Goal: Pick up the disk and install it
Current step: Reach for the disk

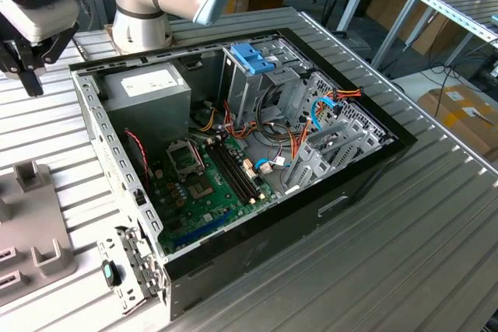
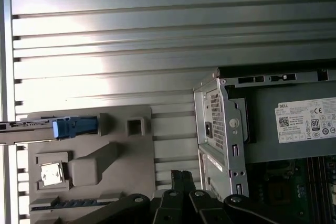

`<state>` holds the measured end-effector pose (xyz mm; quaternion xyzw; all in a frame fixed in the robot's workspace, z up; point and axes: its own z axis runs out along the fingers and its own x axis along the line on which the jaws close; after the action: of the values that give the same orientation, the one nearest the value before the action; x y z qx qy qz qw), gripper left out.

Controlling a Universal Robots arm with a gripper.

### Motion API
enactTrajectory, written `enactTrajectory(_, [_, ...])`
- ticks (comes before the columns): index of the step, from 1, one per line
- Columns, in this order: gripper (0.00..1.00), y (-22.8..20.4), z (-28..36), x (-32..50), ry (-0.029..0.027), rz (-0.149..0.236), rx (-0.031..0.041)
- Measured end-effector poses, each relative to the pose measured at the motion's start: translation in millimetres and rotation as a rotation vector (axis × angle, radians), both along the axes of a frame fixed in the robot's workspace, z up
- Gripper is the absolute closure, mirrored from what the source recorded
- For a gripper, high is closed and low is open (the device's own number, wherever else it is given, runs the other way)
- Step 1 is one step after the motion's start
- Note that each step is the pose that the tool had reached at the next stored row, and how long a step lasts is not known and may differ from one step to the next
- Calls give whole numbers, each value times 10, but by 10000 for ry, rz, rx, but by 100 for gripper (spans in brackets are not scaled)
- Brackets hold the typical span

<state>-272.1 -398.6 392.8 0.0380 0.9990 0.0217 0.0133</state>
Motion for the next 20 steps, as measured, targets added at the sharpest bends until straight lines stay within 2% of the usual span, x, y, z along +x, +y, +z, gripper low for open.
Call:
enactTrajectory(12, [89,0,0,-302,0,1,-1])
enactTrajectory(17, [89,0,-1,-364,-1,0,0])
enactTrajectory(20, [89,0,-1,-369,-1,1,0])
